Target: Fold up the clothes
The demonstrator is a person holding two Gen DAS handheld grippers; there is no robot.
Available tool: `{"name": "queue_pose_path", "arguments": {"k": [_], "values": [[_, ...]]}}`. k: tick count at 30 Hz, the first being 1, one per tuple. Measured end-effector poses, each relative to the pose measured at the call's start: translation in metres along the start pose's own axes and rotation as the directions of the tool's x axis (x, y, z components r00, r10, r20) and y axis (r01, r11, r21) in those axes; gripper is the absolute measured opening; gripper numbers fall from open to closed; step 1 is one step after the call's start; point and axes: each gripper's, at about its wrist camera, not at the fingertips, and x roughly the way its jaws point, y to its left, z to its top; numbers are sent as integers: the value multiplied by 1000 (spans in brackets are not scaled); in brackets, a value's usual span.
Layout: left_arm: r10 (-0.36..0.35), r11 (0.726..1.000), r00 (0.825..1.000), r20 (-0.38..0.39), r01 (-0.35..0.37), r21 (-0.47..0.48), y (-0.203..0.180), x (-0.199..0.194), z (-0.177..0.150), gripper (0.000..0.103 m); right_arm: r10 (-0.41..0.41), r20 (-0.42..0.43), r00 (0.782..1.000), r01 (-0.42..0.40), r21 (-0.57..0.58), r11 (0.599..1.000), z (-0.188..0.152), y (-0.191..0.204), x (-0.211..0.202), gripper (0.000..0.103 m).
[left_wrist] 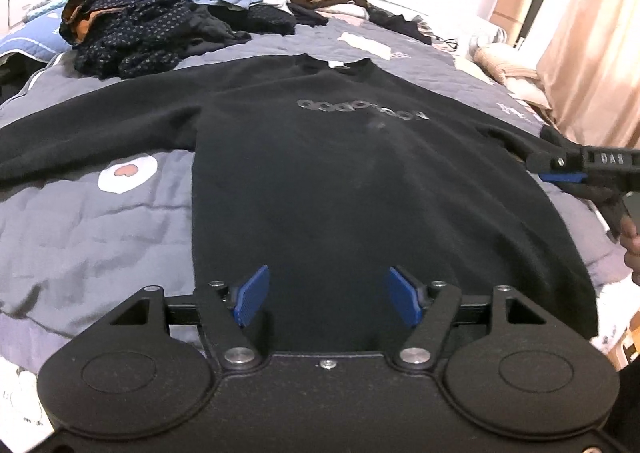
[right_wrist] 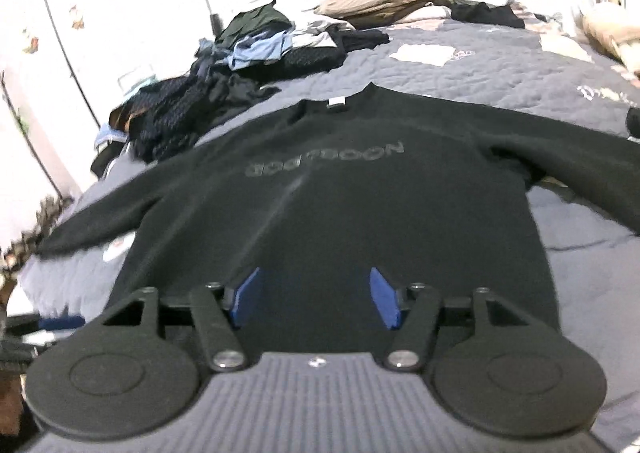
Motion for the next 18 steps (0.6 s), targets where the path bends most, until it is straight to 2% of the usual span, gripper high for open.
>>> {"name": "queue_pose_path", "arguments": {"k": [4, 7, 10, 13, 18], "values": [[13, 1000, 1000, 10, -13, -3, 12, 10, 17, 65, -10, 19, 1000, 11, -27, 1000, 20, 4, 27, 61], [15, 1000, 999, 29, -15, -4, 22, 21, 38, 65, 19, 19, 1000, -18, -41, 999, 38, 6, 46, 61], [17, 1000, 998, 58, -18, 12, 29, 34, 68, 65, 24, 18, 1000, -22, -106, 994, 58, 12, 61, 61], [21, 998, 996, 88, -26, 52, 30, 47, 100, 65, 56, 50, 997, -49, -128, 991, 71, 13, 66, 61], [-7, 987, 990, 138, -15, 157, 28, 80, 154, 65, 126, 72, 989, -119, -88, 989, 87, 4, 77, 62]]}}
